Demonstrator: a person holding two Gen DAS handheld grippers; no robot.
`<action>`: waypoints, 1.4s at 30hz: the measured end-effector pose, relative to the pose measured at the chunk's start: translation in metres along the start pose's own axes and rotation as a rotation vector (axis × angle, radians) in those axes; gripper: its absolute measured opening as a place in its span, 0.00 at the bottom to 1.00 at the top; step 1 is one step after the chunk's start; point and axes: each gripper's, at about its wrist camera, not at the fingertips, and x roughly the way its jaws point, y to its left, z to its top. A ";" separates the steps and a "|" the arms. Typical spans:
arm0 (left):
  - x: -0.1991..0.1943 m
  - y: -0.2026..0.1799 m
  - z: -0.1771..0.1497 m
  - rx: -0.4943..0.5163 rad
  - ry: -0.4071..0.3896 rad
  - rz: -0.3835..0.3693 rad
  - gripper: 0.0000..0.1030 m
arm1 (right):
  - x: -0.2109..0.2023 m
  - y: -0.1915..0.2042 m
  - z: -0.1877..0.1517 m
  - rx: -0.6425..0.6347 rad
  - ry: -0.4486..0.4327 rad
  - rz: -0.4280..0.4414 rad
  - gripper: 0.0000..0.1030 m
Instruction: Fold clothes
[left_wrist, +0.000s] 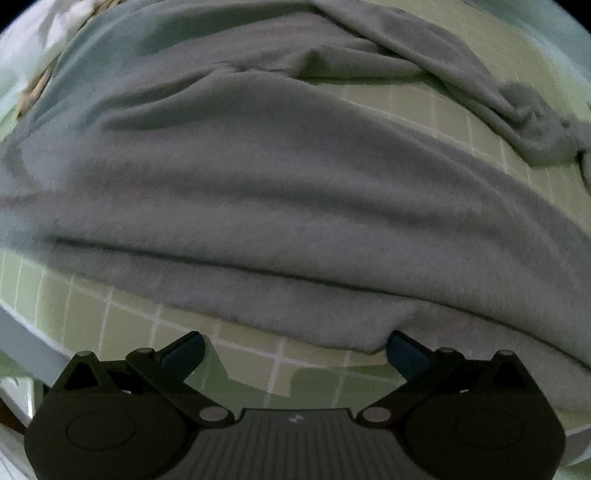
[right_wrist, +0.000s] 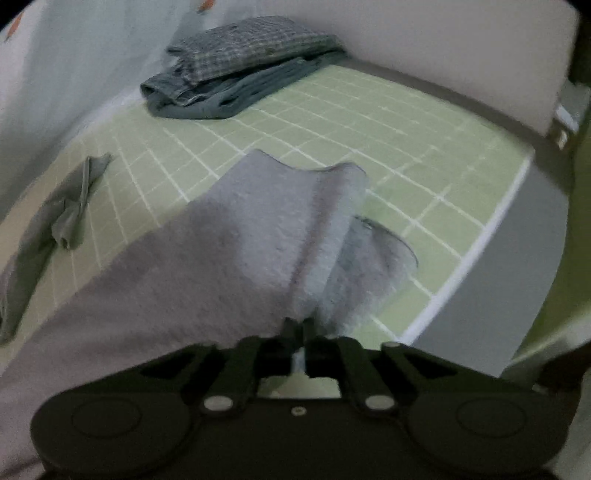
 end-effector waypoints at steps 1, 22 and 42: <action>-0.004 0.012 -0.002 -0.030 -0.003 -0.018 1.00 | -0.001 0.001 -0.001 0.013 -0.009 -0.003 0.40; -0.006 0.223 0.082 -0.511 -0.187 0.162 0.60 | -0.024 0.059 -0.039 -0.013 0.031 -0.008 0.75; -0.008 0.246 0.096 -0.581 -0.216 0.188 0.72 | -0.029 0.021 -0.037 0.213 -0.060 -0.024 0.61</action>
